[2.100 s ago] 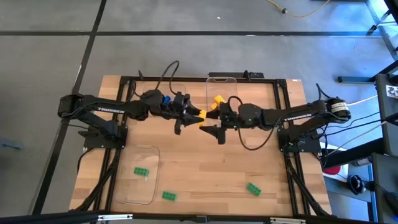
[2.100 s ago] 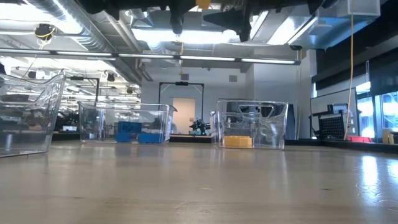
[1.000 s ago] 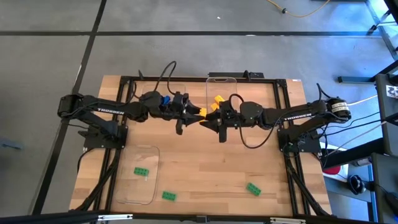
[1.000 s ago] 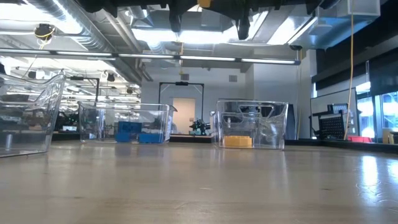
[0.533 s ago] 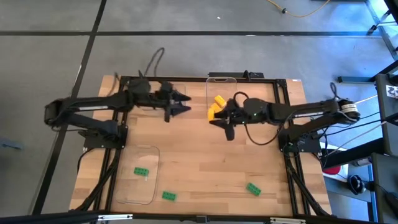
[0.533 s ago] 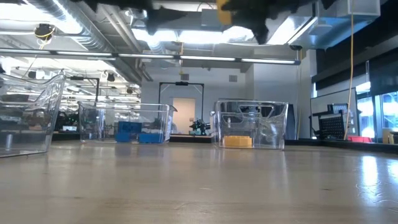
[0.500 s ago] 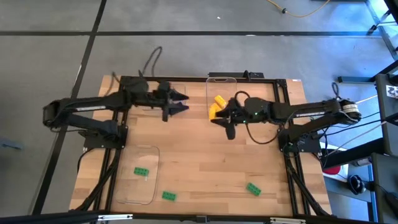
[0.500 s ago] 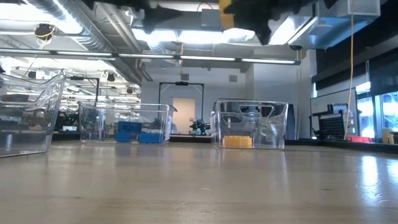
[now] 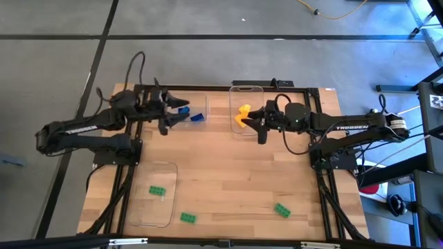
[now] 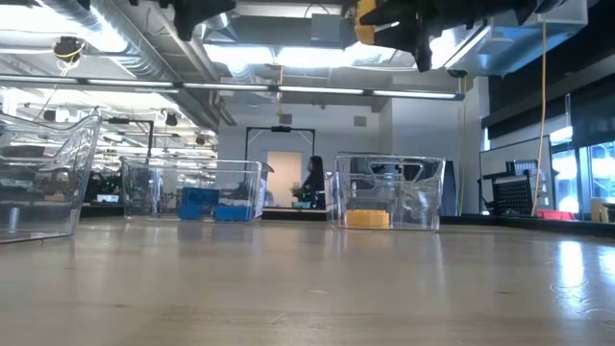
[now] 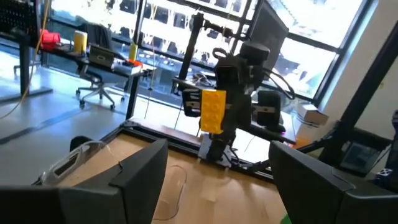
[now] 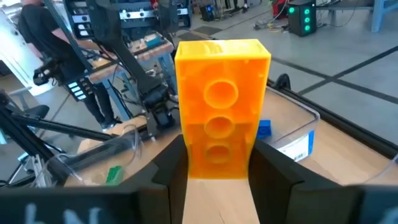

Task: Sort & place blocks by color
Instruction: Put the yellow game piece into the top right transparent bin

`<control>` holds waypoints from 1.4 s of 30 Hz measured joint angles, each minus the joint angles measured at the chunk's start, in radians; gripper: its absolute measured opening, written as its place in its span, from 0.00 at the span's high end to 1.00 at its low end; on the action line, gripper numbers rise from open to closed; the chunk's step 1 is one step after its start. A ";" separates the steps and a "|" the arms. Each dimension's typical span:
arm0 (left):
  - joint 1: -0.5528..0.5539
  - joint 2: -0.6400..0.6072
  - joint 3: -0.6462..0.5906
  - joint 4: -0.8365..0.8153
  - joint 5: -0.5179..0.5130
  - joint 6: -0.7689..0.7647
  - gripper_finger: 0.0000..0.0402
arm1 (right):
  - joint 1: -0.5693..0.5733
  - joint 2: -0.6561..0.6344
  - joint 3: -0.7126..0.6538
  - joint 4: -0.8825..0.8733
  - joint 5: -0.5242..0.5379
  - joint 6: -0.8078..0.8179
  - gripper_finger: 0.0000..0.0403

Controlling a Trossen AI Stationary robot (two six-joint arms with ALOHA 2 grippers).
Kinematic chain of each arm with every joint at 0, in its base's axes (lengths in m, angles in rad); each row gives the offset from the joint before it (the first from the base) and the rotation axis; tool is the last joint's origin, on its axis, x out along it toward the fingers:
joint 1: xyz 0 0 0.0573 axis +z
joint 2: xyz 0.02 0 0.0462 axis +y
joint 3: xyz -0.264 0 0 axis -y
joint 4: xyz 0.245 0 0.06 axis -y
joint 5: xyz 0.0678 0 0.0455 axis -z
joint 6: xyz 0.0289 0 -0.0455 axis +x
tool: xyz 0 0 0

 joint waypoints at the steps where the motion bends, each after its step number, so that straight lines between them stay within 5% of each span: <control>1: 0.000 -0.008 -0.003 0.000 0.001 0.002 0.33 | -0.003 0.000 0.000 0.002 0.000 0.001 0.68; 11: 0.000 -0.030 -0.002 0.050 0.016 0.025 0.33 | -0.014 0.003 0.022 -0.025 -0.002 0.027 0.68; 17: -0.002 -0.030 -0.002 0.060 -0.040 0.001 0.33 | -0.174 0.099 0.259 -0.439 -0.003 0.028 0.68; 25: -0.002 -0.030 -0.002 0.064 -0.098 -0.002 0.32 | -0.452 0.425 0.444 -0.800 -0.230 0.024 0.68; 32: -0.002 -0.030 -0.002 0.064 -0.130 -0.002 0.32 | -0.479 0.658 0.444 -0.856 -0.317 0.027 0.68; 42: -0.002 -0.030 -0.002 0.064 -0.131 -0.001 0.32 | -0.475 0.716 0.444 -0.853 -0.309 0.052 0.68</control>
